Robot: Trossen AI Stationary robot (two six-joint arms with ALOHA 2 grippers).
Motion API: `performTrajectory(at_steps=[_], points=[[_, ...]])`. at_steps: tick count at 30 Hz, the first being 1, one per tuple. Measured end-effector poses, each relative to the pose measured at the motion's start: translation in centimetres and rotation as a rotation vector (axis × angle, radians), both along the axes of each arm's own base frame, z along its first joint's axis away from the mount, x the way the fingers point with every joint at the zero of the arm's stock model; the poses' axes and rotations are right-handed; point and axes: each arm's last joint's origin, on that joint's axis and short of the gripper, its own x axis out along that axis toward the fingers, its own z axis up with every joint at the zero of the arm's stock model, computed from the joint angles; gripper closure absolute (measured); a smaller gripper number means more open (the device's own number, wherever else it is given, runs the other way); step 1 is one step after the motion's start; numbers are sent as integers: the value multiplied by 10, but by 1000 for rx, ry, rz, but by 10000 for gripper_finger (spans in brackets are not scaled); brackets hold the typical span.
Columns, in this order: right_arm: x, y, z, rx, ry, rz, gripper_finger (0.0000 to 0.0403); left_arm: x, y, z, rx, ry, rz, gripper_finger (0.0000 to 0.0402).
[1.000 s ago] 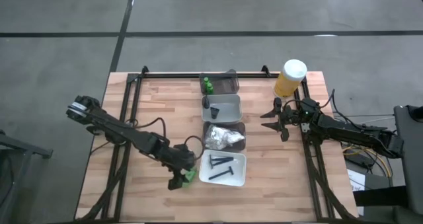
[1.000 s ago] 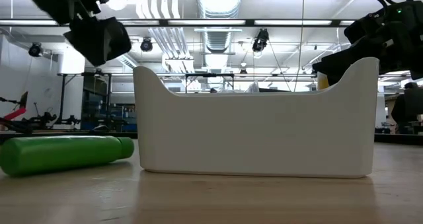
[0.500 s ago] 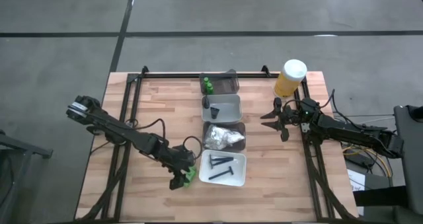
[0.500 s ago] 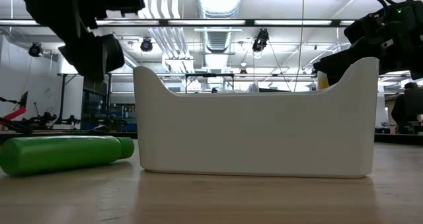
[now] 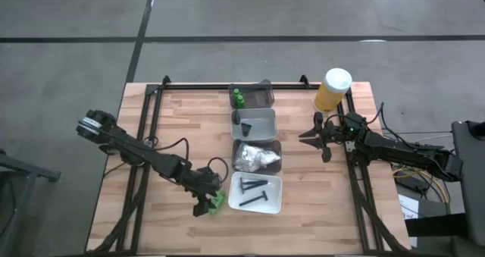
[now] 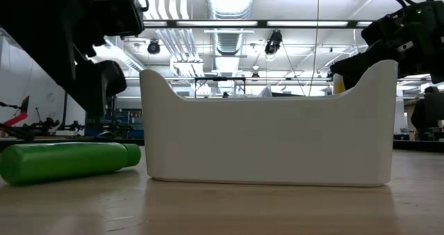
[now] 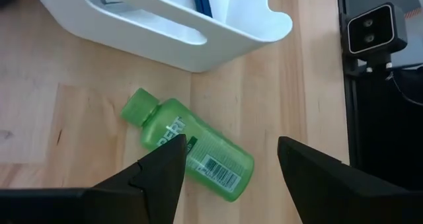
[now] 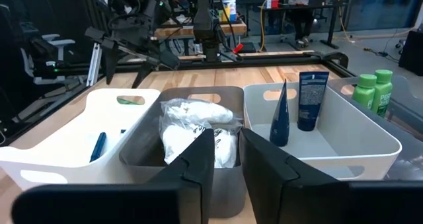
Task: Pick & Place Travel size toiletries
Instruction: Put the green shampoo into the top black bin
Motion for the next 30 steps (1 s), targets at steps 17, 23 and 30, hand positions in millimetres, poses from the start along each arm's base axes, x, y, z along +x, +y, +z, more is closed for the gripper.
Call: performTrajectory(at_steps=[17,23,30], points=[[0,0,0,0,0,0,353,1,-8,30,370,-55,-299,158],[0,0,0,0,0,0,334,-3,-14,32,462,-66,-223,158],[0,0,0,0,0,1,310,-4,-18,32,303,10,23,158]])
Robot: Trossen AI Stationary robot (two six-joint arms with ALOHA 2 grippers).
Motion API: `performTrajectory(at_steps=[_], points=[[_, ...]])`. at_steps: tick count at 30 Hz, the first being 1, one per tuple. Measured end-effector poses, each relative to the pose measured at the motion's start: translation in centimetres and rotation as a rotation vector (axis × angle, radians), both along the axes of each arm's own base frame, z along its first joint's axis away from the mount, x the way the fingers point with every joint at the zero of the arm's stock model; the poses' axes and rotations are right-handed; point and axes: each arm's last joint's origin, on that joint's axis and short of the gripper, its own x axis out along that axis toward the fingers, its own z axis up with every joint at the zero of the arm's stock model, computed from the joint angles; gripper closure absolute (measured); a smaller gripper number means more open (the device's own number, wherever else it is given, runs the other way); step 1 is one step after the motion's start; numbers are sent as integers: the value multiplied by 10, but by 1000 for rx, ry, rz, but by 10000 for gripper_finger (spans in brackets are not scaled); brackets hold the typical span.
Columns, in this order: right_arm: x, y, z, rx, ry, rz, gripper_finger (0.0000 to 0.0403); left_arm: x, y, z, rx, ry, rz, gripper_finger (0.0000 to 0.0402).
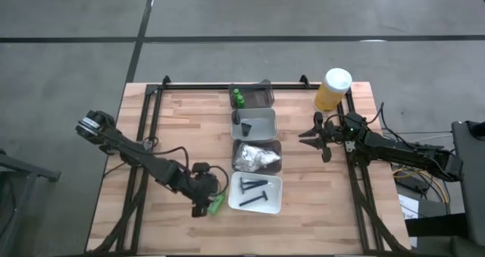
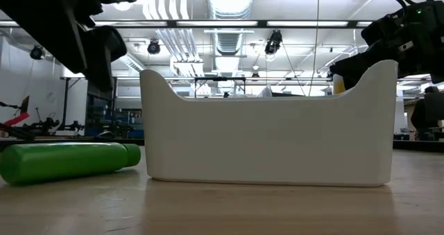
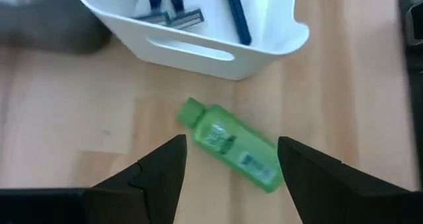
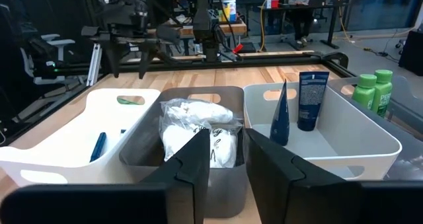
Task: Pick & Place Travel size toiletries
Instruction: Put the green shampoo into the top black bin
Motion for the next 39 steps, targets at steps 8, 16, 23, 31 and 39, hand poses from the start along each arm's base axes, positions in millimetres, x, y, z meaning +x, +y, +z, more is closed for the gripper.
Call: performTrajectory(at_steps=[8,16,23,31,39], points=[[0,0,0,0,0,-1,292,1,-4,-1,-64,15,-19,158],[0,0,0,0,0,-1,271,3,-6,-10,-60,60,3,158],[0,0,0,0,0,0,255,3,-7,-10,-68,52,-10,158],[0,0,0,0,0,-1,243,6,-11,-7,-113,14,-25,158],[0,0,0,0,0,-1,226,7,-11,-21,-94,0,-11,158]])
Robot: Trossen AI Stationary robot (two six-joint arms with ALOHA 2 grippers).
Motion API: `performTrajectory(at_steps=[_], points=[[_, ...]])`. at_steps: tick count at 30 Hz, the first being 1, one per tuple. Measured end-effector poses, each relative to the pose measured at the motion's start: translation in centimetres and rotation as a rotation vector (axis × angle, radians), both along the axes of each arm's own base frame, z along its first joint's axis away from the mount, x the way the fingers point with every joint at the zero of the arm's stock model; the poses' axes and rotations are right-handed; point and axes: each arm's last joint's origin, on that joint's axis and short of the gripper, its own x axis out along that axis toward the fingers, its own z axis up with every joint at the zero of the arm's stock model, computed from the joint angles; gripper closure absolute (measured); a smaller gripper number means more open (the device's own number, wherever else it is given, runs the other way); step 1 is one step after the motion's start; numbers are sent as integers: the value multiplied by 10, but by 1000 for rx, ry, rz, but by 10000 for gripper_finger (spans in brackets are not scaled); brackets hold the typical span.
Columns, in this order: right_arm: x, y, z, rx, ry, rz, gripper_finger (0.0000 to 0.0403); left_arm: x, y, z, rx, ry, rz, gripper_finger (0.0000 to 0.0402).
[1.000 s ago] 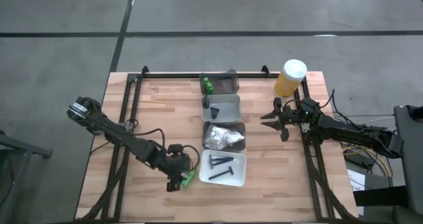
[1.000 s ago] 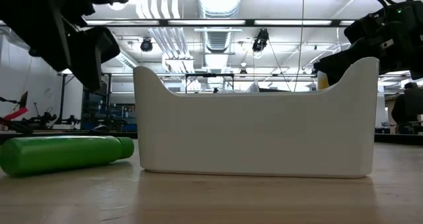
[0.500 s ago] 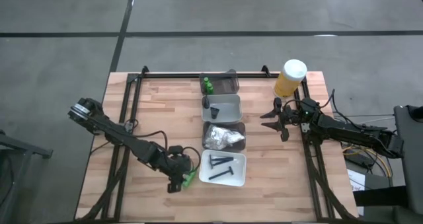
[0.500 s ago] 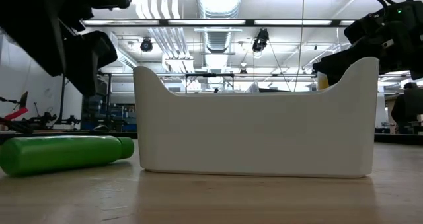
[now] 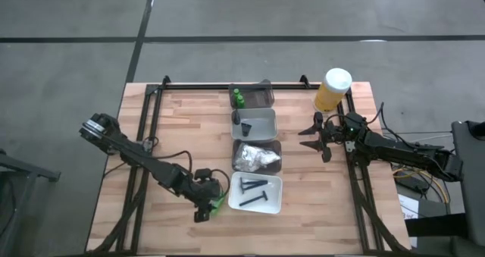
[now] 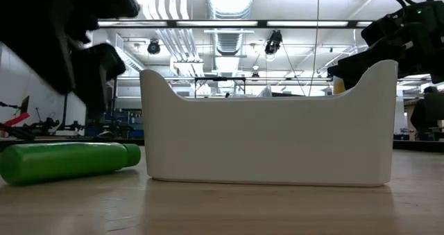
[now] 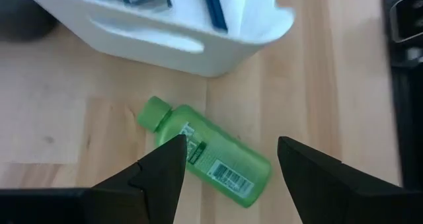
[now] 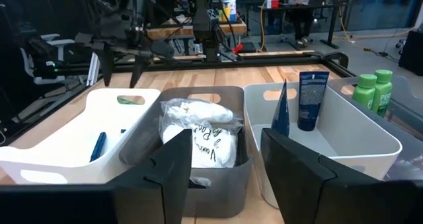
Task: Pick & Place Travel size toiletries
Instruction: Put the green shampoo into the top black bin
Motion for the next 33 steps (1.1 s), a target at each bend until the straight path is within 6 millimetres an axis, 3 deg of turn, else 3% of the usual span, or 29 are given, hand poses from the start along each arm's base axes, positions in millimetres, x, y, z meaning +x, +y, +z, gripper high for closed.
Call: performTrajectory(at_steps=[6,18,27,33], points=[[0,0,0,0,0,0,215,2,-3,-24,42,68,-5,158],[0,0,0,0,0,0,209,7,-5,-45,94,106,-7,158],[0,0,0,-1,-1,1,234,-15,10,-46,264,297,-118,159],[0,0,0,-1,0,0,252,-19,13,-41,321,279,-196,158]])
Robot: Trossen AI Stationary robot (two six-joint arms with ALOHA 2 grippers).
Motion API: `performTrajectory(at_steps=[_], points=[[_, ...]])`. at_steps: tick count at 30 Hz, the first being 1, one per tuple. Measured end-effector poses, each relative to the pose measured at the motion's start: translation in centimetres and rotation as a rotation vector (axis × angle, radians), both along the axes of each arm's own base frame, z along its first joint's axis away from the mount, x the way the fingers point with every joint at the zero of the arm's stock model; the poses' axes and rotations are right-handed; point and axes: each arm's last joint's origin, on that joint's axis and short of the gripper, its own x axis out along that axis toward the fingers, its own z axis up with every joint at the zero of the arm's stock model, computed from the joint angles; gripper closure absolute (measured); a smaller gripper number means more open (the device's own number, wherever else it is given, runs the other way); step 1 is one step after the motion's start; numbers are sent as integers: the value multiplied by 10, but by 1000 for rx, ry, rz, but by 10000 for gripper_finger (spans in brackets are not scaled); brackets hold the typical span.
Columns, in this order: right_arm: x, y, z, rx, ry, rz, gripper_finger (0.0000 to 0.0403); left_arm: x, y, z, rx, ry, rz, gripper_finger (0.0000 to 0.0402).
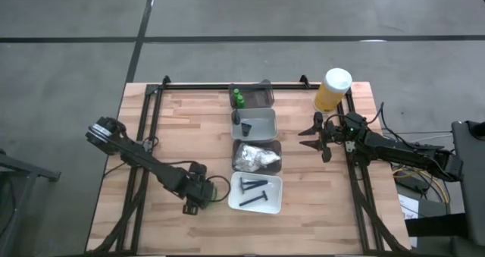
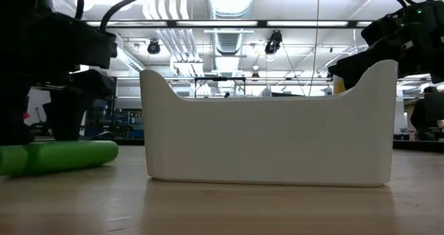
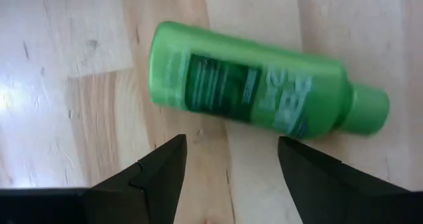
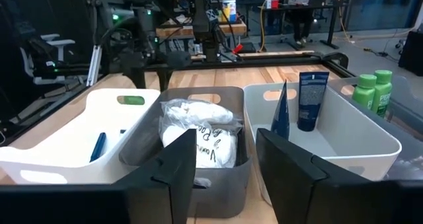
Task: Pick & Place Travel size toiletries
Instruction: Put the green shampoo into the top black bin
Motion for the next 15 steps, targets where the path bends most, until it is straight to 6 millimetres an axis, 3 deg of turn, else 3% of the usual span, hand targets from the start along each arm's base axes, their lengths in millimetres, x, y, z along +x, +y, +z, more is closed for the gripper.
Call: performTrajectory(at_steps=[4,10,15], points=[[0,0,0,0,0,0,265,-1,1,0,42,-1,-75,158],[0,0,0,0,0,0,283,-2,2,0,31,19,-41,158],[0,0,0,0,0,0,298,-6,3,2,77,73,-178,158]])
